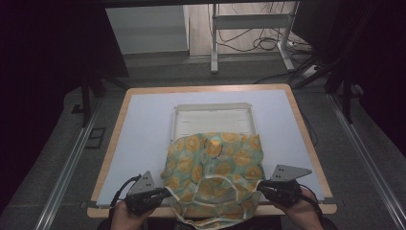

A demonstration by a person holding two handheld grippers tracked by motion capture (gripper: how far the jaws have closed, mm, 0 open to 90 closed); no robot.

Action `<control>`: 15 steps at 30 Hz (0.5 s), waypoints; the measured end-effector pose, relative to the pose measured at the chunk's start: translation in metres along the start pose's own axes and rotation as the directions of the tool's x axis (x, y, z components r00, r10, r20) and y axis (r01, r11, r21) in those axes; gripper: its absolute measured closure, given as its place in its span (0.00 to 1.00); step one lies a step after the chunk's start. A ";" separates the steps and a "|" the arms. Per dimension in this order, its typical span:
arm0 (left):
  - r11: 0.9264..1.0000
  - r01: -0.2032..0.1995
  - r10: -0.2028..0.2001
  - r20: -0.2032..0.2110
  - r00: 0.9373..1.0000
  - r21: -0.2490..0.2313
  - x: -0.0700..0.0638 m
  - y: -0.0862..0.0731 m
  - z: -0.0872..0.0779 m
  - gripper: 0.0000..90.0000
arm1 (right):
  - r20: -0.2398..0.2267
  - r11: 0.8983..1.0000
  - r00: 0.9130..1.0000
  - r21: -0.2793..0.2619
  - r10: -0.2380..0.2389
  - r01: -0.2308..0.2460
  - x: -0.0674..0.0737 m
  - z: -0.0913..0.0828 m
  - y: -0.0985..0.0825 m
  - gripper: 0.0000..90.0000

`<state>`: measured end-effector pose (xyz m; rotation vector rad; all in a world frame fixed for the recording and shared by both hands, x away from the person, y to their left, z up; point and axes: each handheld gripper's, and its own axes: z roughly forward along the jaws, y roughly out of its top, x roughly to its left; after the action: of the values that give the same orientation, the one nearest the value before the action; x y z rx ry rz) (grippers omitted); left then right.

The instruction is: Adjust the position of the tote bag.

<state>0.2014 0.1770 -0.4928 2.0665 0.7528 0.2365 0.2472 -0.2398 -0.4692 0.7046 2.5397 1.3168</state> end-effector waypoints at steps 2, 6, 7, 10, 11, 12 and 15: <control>1.000 -0.003 0.003 -0.005 1.000 -0.012 0.003 0.007 0.000 0.99 | 0.003 1.000 1.000 0.000 -0.007 0.007 0.000 0.002 0.003 0.97; 1.000 -0.013 0.013 -0.005 1.000 -0.018 0.007 0.015 0.002 0.99 | 0.009 1.000 1.000 -0.008 -0.014 0.014 -0.001 0.004 0.008 0.97; 1.000 -0.013 0.013 -0.007 1.000 -0.022 0.008 0.017 0.002 0.99 | 0.009 1.000 1.000 -0.013 -0.012 0.012 -0.001 0.004 0.009 0.97; 0.999 -0.013 0.013 -0.004 1.000 -0.041 0.012 0.024 0.001 0.99 | 0.014 1.000 1.000 -0.028 -0.012 0.012 -0.002 0.003 0.013 0.97; 0.999 -0.012 0.011 -0.001 1.000 -0.047 0.013 0.026 0.000 0.99 | 0.014 0.999 1.000 -0.031 -0.009 0.010 -0.003 0.002 0.014 0.97; 0.999 -0.011 0.011 0.000 1.000 -0.051 0.014 0.028 0.000 0.99 | 0.012 0.999 1.000 -0.037 -0.008 0.009 -0.003 0.002 0.016 0.97; 0.998 -0.011 0.011 0.000 1.000 -0.056 0.018 0.035 0.001 0.99 | 0.015 0.999 1.000 -0.042 -0.008 0.008 -0.005 0.001 0.019 0.97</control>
<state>0.2307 0.1723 -0.4674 2.0182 0.7277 0.2607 0.2584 -0.2318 -0.4546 0.6925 2.4931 1.3536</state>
